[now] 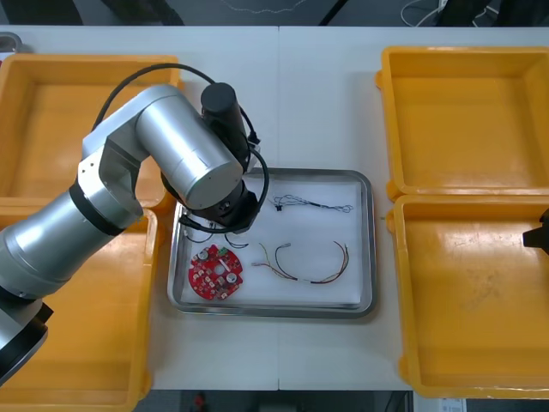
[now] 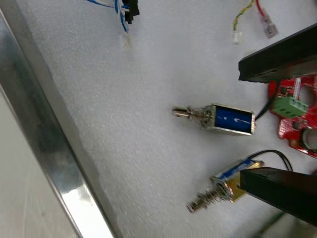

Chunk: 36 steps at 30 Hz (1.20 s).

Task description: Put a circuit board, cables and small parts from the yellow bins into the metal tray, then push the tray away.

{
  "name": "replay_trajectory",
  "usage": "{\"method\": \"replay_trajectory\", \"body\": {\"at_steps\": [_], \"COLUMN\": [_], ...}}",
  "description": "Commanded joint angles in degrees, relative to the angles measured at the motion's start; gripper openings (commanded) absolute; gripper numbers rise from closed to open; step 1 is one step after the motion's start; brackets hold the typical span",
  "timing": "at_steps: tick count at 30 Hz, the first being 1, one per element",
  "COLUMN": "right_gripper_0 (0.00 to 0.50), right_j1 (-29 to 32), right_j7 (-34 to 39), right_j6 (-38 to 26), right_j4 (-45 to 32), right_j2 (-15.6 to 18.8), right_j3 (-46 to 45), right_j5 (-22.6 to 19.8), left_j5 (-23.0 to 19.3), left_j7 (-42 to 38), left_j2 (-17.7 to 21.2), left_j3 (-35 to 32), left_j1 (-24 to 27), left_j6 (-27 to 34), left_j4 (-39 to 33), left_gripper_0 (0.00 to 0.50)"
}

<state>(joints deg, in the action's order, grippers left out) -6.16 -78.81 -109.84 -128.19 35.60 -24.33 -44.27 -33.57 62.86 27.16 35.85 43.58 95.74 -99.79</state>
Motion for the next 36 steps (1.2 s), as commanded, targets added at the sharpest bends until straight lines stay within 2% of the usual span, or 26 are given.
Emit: {"method": "replay_trajectory", "body": {"at_steps": [1,9,16,23,29,36], "right_gripper_0": [0.5,0.5,0.5,0.5,0.5,0.5], "right_j1": [0.9,0.9,-0.1,-6.5,-11.9,-14.8], "right_j7": [0.2,-0.3,-0.6,-0.7,-1.3,-1.7], "right_j6": [-0.2,-0.2,-0.2,-0.2,-0.2,-0.2], "right_j4": [-0.2,-1.0,-5.2,-7.4,-9.7,-14.5], "right_j2": [2.1,3.3,6.0,7.7,7.7,8.3], "right_j3": [-0.5,0.2,6.0,13.9,21.0,26.1], "right_j5": [0.1,-0.9,-2.7,-9.0,-9.5,-10.0], "left_j5": [-1.3,-4.1,-5.9,-7.4,-8.5,-10.1], "left_j7": [-7.0,-5.9,3.1,9.2,12.7,14.7], "left_j2": [-1.1,0.3,3.3,7.3,10.3,13.7], "left_j3": [-6.2,-16.8,-26.4,-33.9,-40.0,-45.8], "left_j1": [2.5,-0.2,-3.8,-9.1,-13.8,-19.9], "left_j6": [5.8,14.3,14.3,14.3,14.3,14.3], "left_j4": [-6.1,-13.8,-19.3,-23.1,-24.7,-26.2], "left_gripper_0": [0.5,0.5,0.5,0.5,0.5,0.5]}}
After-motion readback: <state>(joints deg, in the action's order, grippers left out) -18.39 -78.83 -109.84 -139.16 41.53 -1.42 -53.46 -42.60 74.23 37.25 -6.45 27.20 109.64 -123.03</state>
